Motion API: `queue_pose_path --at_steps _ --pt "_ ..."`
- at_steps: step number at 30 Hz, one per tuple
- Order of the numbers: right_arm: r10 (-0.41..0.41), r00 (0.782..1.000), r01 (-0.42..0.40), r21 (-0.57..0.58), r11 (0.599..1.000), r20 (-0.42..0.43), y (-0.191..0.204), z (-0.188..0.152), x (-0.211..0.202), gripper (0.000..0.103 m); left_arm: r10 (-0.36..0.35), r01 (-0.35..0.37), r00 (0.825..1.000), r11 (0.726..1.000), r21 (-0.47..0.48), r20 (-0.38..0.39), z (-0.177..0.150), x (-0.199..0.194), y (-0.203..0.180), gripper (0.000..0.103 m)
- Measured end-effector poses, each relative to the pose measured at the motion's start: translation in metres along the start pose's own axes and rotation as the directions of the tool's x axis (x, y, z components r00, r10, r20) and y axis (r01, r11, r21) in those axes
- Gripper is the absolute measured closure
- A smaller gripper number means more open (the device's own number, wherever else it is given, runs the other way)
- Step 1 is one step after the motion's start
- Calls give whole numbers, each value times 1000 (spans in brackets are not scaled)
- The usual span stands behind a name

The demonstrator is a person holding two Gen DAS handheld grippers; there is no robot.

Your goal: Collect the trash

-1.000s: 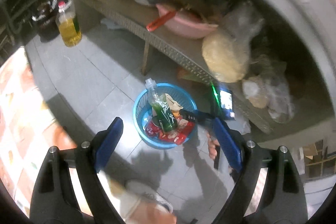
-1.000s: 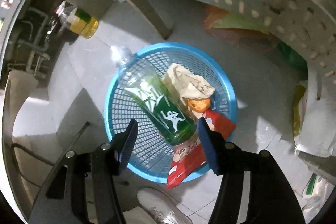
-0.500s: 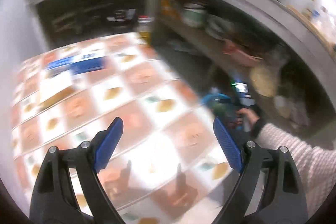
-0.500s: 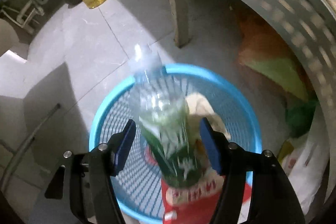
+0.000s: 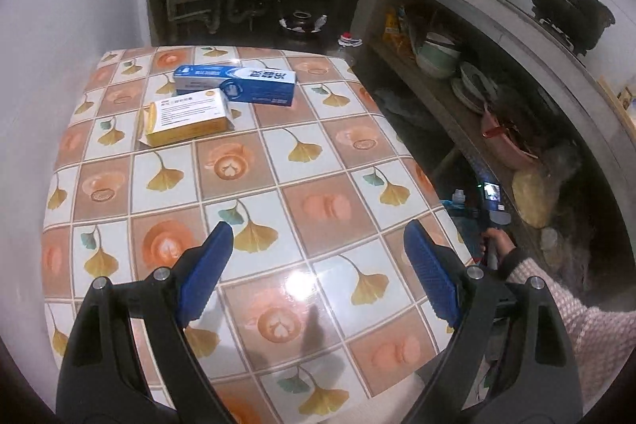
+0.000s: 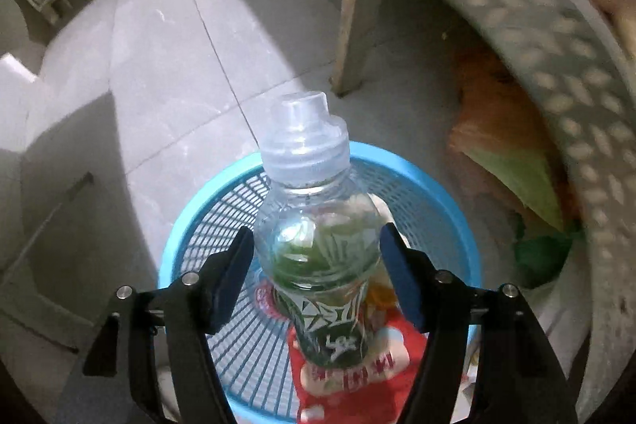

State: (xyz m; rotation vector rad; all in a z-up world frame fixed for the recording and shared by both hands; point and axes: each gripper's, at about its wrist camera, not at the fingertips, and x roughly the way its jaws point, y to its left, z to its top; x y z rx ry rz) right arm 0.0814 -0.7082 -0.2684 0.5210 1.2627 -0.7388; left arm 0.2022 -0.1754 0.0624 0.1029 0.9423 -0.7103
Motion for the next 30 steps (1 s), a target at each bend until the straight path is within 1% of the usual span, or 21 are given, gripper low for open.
queue_pose_path --at_steps 1,3,4,7,8,10,12,14,16,17,20,23,26,30 --pt "10 1000 -11 21 1000 20 -5 -4 -12 40 -5 5 1000 1000 4 -3 -1 2 -1 20" --pt "58 995 -63 67 996 75 -13 -11 -36 40 -16 16 1000 1000 13 -4 -1 3 -4 20" --pt "93 990 -104 101 990 104 -19 -13 -46 40 -20 20 1000 1000 16 -5 -1 4 -5 20" --pt "179 974 -203 189 961 136 -29 -10 -56 40 -29 29 1000 1000 9 -9 -2 6 -5 20" --pt "194 971 -220 203 954 139 -28 -9 -54 40 -33 33 999 999 1 -10 -3 6 -5 20" --pt "187 973 -212 208 955 135 -21 -5 -46 40 -34 34 999 999 -3 -5 -4 4 -4 20" --pt "186 974 -210 216 954 127 -14 -3 -31 43 -24 24 1000 1000 -4 1 -6 1 -3 20" --pt "211 970 -233 228 945 116 -12 -5 -11 43 -16 16 1000 1000 -12 0 -7 0 0 20" --pt "209 975 -221 242 945 73 -7 -13 7 43 -14 14 1000 1000 -24 -4 -7 0 3 20" --pt "191 981 -196 242 950 41 -6 -17 18 43 -15 15 1000 1000 -28 -4 -6 0 4 20" --pt "179 983 -184 252 950 43 -12 -28 23 43 -19 19 1000 1000 -25 3 -6 -1 5 20" --pt "193 979 -205 278 938 69 -19 -32 18 43 -27 27 1000 999 -22 -1 -7 1 5 20" --pt "195 978 -208 295 932 73 -25 -30 14 43 -31 31 1000 999 -19 -5 -8 3 5 20" --pt "173 983 -183 300 936 61 -23 -21 17 43 -22 21 1000 999 -24 -6 -10 4 7 20"
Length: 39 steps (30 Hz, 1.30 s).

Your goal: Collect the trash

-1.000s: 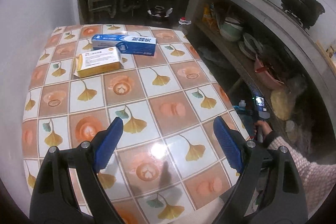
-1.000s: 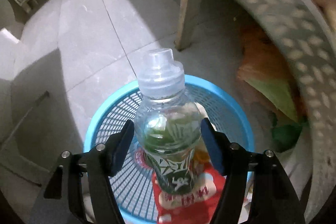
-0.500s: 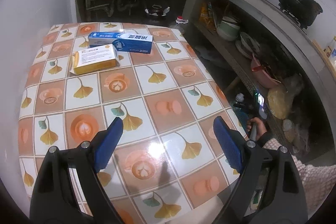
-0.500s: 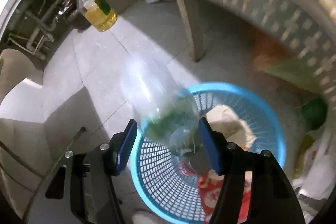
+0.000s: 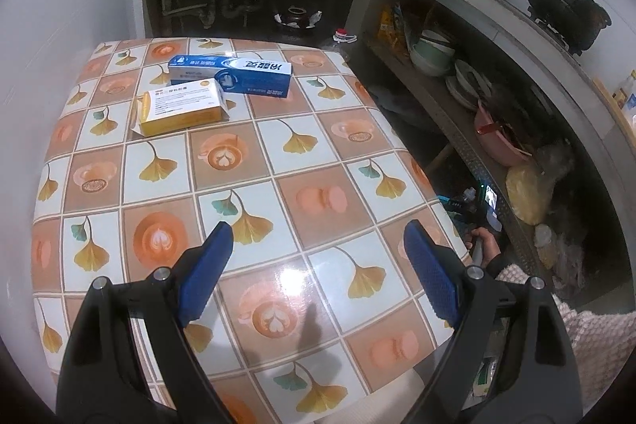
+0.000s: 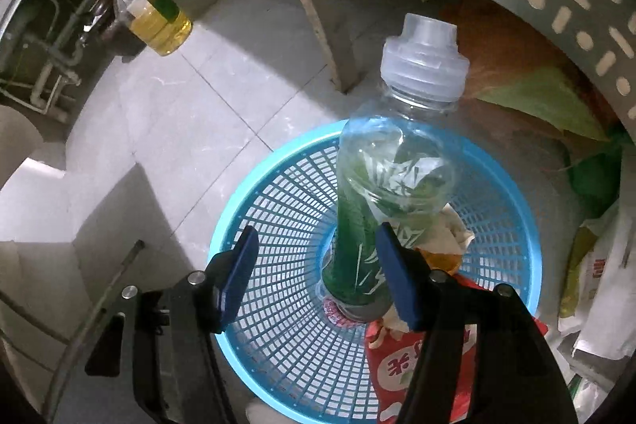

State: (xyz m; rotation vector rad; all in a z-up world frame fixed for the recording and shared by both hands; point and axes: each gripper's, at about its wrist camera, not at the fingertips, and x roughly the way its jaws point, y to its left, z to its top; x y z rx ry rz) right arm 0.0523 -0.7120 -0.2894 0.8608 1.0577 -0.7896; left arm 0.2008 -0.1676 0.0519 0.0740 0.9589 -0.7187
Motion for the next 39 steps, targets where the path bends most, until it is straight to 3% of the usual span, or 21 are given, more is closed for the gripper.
queue_pose_path --at_steps 6,10,15,19,27,35,39 --pt "-84 996 85 67 994 -25 -11 -7 5 43 11 -11 1000 1000 -20 -3 0 2 7 20" --pt "-84 996 81 142 987 11 -27 -16 -5 43 13 -13 1000 1000 -18 -17 0 7 8 20" --pt "-130 990 116 189 975 63 -46 -16 -16 36 11 -12 1000 1000 -14 -27 0 11 7 20" --pt "-126 990 113 181 977 64 -49 -1 -13 35 12 -13 1000 1000 -12 -27 0 11 5 20" --pt "-200 979 196 78 977 38 -26 36 9 33 29 -30 999 999 -20 -32 -1 12 7 20" --pt "-198 979 192 93 977 57 -31 29 4 34 33 -34 999 999 -23 -35 -2 12 9 20" --pt "-141 987 130 122 984 80 -34 18 -10 34 36 -37 999 999 -19 -32 -1 12 9 20"
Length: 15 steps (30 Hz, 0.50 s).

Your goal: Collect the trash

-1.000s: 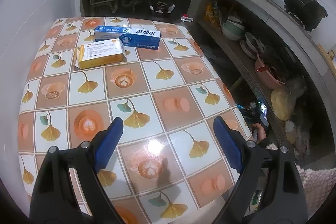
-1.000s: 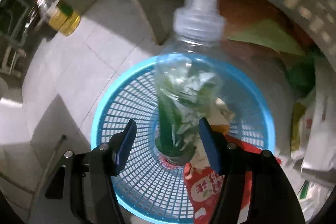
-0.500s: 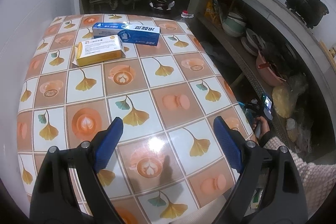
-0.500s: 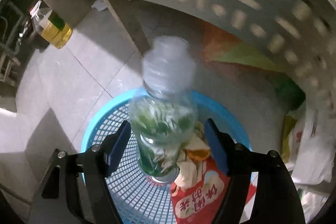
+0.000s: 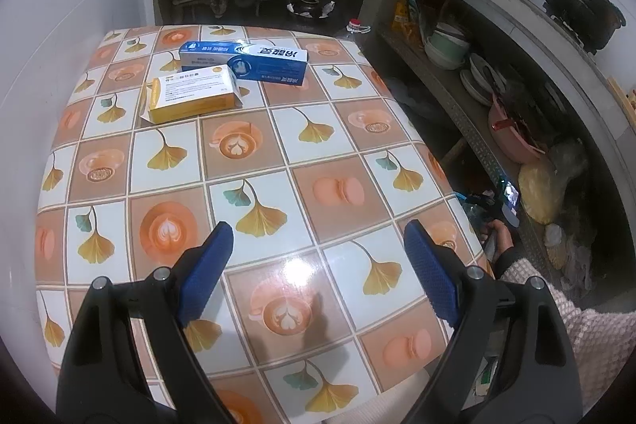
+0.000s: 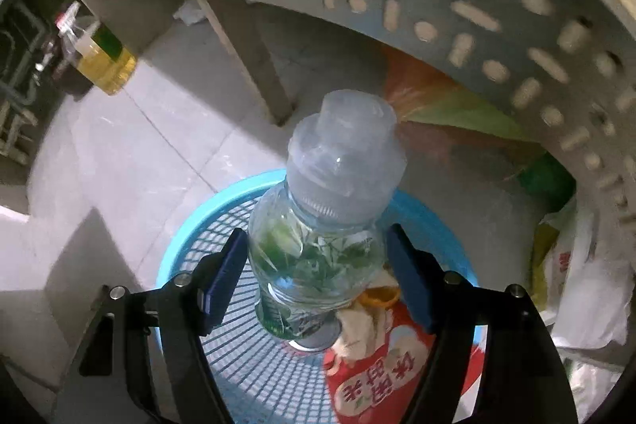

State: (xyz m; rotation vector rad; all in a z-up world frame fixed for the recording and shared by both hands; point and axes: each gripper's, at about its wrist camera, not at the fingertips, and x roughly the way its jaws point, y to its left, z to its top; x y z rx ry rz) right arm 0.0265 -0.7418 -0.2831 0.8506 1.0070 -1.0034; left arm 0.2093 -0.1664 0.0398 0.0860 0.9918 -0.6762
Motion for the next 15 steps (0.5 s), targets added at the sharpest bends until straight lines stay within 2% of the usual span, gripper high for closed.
queue_pose_path --at_steps 5,11,15 --pt "134 991 -133 82 988 -3 -6 -5 -9 34 -2 2 1000 1000 -7 -2 0 0 0 20" --pt "125 992 -123 110 986 -12 -2 -16 6 34 0 0 1000 1000 -3 -1 0 0 0 20" --pt "134 991 -133 202 970 9 -20 -28 19 34 3 -4 1000 1000 -8 -5 0 1 2 20"
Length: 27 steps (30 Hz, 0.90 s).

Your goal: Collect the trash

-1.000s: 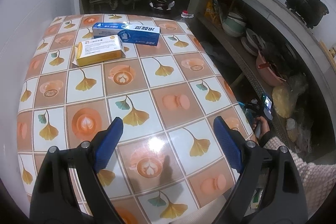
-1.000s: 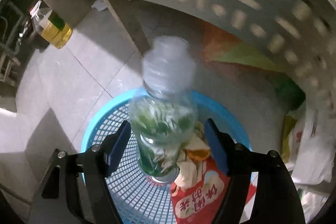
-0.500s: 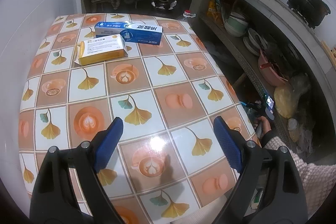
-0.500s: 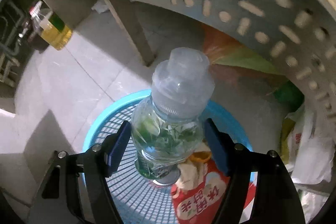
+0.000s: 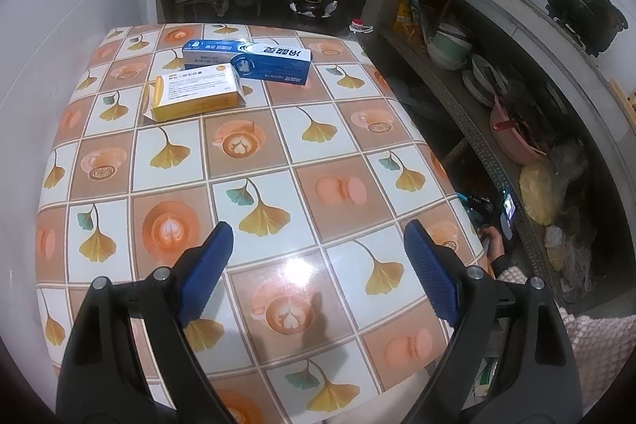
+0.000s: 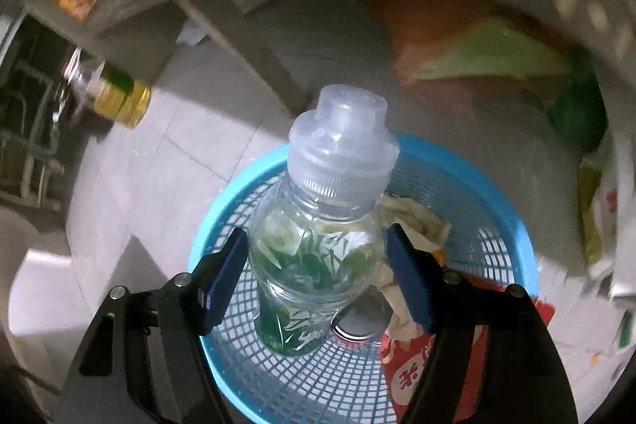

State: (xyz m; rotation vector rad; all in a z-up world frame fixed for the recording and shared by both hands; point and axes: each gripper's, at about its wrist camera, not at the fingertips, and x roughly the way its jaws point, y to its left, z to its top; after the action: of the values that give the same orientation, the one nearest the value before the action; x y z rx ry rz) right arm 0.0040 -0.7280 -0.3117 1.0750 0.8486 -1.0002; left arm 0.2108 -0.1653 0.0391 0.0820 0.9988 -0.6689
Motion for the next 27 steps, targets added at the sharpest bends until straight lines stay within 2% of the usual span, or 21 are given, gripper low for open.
queue_pose_path --at_steps 2,6,9,12,14,22,24,27 --pt "-19 1000 19 16 1000 -7 -6 -5 6 34 1 -1 1000 1000 -2 1 0 -1 0 20" --pt "-52 999 53 -32 998 11 -3 -20 11 33 2 -2 1000 1000 0 -1 0 0 0 20" --pt "-85 996 86 -112 990 12 12 -21 13 33 1 -1 1000 1000 0 -1 0 0 0 20" --pt "-145 989 142 -234 962 5 29 -22 13 33 0 0 1000 1000 -5 2 0 0 1 20" --pt "-151 989 144 -269 952 -4 33 -21 10 32 -1 1 1000 1000 -9 2 0 0 1 20" --pt "-107 988 124 -161 979 109 8 -26 -41 32 -11 11 1000 1000 -25 9 -4 -1 8 20" --pt "-93 992 106 -161 981 88 2 -34 -42 45 -14 14 1000 999 -28 9 -5 0 10 20" --pt "-105 993 112 -179 977 47 0 -45 -35 52 -17 17 1000 999 -34 10 -6 0 13 20"
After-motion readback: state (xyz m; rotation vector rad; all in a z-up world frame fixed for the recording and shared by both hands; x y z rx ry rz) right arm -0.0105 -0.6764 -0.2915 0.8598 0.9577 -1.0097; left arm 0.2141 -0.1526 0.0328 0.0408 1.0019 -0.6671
